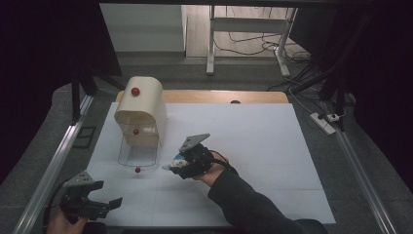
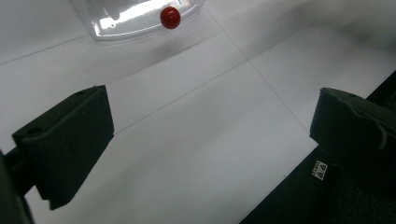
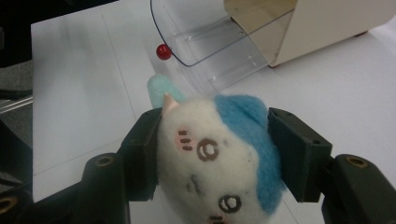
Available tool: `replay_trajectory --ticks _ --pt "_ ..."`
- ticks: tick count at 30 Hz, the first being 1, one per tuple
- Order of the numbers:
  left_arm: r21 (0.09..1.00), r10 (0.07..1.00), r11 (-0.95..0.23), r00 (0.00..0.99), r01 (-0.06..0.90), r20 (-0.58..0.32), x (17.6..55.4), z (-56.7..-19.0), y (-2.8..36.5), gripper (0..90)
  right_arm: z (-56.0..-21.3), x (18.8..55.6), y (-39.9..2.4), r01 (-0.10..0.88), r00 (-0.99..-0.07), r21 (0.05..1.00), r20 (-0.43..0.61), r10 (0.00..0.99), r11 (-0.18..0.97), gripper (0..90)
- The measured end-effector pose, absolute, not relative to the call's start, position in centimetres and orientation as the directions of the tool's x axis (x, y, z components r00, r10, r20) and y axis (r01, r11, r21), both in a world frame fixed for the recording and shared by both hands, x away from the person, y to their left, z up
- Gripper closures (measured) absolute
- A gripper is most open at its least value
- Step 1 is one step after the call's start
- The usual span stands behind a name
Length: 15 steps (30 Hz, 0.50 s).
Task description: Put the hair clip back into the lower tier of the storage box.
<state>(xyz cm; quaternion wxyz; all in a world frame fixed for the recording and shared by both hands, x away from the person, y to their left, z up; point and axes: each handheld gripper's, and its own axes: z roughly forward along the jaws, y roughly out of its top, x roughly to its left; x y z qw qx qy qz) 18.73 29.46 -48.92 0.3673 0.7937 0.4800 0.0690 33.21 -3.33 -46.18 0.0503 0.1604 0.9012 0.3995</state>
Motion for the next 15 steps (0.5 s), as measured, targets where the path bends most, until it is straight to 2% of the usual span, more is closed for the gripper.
replay_trajectory --ticks 15 --pt "0.646 0.813 -0.27 0.529 0.714 -0.244 18.8 -48.9 29.4 0.0 -46.4 34.0 -0.9 0.243 -0.945 0.742 0.035 0.326 0.625 38.2"
